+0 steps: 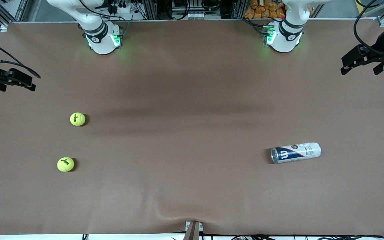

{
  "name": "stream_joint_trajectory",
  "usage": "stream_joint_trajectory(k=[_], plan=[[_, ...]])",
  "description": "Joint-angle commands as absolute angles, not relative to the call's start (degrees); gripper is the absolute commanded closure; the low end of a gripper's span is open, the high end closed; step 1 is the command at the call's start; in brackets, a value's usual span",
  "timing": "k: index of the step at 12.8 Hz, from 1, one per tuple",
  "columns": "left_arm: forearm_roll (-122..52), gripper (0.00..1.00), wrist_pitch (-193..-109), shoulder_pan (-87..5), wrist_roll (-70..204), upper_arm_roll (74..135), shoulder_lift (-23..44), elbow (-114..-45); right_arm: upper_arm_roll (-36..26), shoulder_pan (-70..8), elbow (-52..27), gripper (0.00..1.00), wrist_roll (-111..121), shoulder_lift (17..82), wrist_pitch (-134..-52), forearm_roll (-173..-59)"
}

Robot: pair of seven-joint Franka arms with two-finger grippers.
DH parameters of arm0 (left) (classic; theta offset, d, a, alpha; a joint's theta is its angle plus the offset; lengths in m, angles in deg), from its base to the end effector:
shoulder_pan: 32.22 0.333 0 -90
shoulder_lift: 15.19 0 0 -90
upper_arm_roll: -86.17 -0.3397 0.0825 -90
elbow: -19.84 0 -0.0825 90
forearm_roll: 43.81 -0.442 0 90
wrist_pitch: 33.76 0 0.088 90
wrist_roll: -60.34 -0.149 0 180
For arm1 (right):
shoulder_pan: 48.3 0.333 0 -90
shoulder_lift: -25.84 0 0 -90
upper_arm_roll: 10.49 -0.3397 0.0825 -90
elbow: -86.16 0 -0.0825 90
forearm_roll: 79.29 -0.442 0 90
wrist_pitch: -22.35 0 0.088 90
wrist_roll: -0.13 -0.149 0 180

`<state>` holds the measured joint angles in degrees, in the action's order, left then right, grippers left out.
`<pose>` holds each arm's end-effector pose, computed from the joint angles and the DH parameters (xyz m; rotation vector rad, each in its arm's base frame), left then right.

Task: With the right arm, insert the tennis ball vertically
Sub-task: 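Move the left gripper out toward the lying tennis ball can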

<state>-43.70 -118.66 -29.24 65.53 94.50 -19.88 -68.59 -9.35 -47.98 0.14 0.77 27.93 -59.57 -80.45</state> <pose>0.5732 -0.0576 0.6608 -3.1333 0.0041 -0.0317 0.6053 -0.0052 0.6089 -3.1162 0.0022 0.1681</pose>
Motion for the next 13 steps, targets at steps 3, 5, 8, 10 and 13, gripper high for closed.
stream_joint_trajectory(k=[3,5,8,10,13], plan=[[-43.63,0.0,-116.55,-28.79,65.09,94.26,-19.24,-66.38,-8.91,-49.51,1.78,0.0,0.48,29.97,-57.81,-81.31],[-43.46,0.0,-116.55,-28.62,64.74,93.99,-17.92,-66.29,-9.0,-51.11,-0.4,0.0,0.48,29.97,-57.2,-81.57],[-43.98,0.0,-116.73,-29.41,64.56,94.51,-15.99,-66.47,-9.0,-51.81,-1.38,0.0,0.83,30.15,-57.2,-81.66],[-42.85,0.0,-116.73,-29.58,65.25,94.78,-15.72,-66.47,-9.08,-51.38,-1.2,0.0,0.75,30.15,-57.46,-81.75],[-45.38,0.0,-116.73,-29.94,58.19,95.74,-15.54,-66.38,-9.08,-51.55,-0.94,0.0,0.75,29.8,-56.94,-83.5]])
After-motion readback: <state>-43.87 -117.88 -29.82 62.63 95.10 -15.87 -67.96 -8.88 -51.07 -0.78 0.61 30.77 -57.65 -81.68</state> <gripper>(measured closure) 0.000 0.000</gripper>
